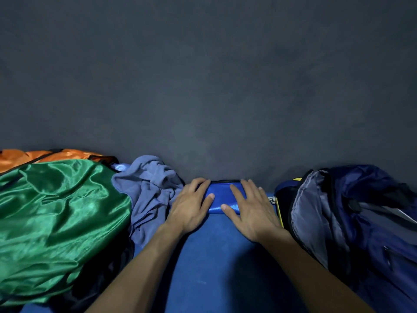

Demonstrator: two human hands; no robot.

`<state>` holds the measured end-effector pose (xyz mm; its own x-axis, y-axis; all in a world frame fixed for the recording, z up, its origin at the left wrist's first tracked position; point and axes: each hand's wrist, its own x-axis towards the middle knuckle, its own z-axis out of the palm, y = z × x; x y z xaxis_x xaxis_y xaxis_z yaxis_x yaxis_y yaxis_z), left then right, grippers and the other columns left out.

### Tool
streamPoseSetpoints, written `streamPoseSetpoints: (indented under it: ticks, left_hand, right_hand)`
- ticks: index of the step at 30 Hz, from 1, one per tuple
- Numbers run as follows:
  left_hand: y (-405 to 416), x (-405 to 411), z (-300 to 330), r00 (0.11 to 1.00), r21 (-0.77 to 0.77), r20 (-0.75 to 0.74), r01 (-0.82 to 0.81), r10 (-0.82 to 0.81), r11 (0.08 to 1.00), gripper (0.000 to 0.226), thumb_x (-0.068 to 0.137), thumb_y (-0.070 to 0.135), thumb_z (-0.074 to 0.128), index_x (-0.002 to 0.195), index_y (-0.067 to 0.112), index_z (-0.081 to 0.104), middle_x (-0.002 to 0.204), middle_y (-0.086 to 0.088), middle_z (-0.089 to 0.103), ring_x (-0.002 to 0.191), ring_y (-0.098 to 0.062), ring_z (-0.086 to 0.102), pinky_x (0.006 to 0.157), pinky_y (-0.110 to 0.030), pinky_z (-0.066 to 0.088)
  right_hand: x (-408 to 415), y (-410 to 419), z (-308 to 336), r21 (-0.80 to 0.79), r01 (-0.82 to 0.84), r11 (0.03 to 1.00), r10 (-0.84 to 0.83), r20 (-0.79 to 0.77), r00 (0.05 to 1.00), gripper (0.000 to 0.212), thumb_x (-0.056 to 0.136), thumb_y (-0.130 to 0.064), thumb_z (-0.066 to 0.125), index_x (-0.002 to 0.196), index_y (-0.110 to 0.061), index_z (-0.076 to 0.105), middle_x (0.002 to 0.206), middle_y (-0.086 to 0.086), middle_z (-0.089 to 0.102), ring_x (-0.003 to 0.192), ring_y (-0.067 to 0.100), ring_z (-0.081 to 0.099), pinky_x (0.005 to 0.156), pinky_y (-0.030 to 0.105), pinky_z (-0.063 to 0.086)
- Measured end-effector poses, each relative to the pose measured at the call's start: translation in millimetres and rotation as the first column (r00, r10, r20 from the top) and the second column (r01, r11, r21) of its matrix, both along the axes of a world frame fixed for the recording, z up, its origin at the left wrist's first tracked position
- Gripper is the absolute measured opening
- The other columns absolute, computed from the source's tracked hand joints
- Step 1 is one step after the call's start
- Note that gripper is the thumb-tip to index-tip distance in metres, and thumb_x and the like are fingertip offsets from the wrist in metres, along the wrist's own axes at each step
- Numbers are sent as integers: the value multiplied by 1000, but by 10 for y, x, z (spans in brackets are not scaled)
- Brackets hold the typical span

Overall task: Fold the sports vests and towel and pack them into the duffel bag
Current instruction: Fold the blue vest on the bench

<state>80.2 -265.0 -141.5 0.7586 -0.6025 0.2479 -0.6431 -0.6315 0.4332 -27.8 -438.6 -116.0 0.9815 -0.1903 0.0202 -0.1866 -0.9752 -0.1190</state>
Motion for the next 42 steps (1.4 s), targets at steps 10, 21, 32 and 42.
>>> streamPoseSetpoints:
  ticks: [10, 21, 32, 42]
  left_hand:
    - [-85, -114, 68, 976, 55, 82, -207, 202, 977, 42, 105, 40, 43, 139, 19, 52, 137, -1, 46, 107, -30, 61, 83, -42, 53]
    - [-2, -51, 71, 982, 116, 68, -185, 178, 976, 53, 106, 47, 38, 153, 23, 42, 134, -5, 55, 117, -32, 57, 97, -43, 46]
    - [-3, -133, 46, 972, 161, 236, -45, 6, 986, 56, 106, 40, 27, 156, 16, 39, 162, -5, 35, 149, -27, 31, 122, -43, 27]
    - [235, -325, 253, 998, 344, 61, -29, 8, 938, 62, 111, 42, 15, 163, 11, 3, 171, -3, -2, 157, -15, -5, 127, -36, -7]
  right_hand:
    - [76, 36, -91, -100, -36, 994, 44, 85, 995, 85, 95, -63, 18, 144, -3, 51, 153, 15, 47, 148, 34, 36, 122, 48, 26]
    - [113, 110, -5, 5, -6, 1000, 6, 46, 999, 110, 76, -83, 2, 159, -14, 26, 161, -2, 31, 147, 18, 25, 113, 39, 31]
    - [26, 89, -193, -27, 26, 999, -26, 8, 1000, 108, 77, -82, -12, 163, -17, -1, 171, 5, -4, 157, 22, -8, 125, 46, -8]
    - [-139, 187, -91, -29, 69, 997, -70, -28, 997, 108, 71, -82, -25, 162, -24, -12, 168, 2, -21, 153, 27, -25, 123, 56, -14]
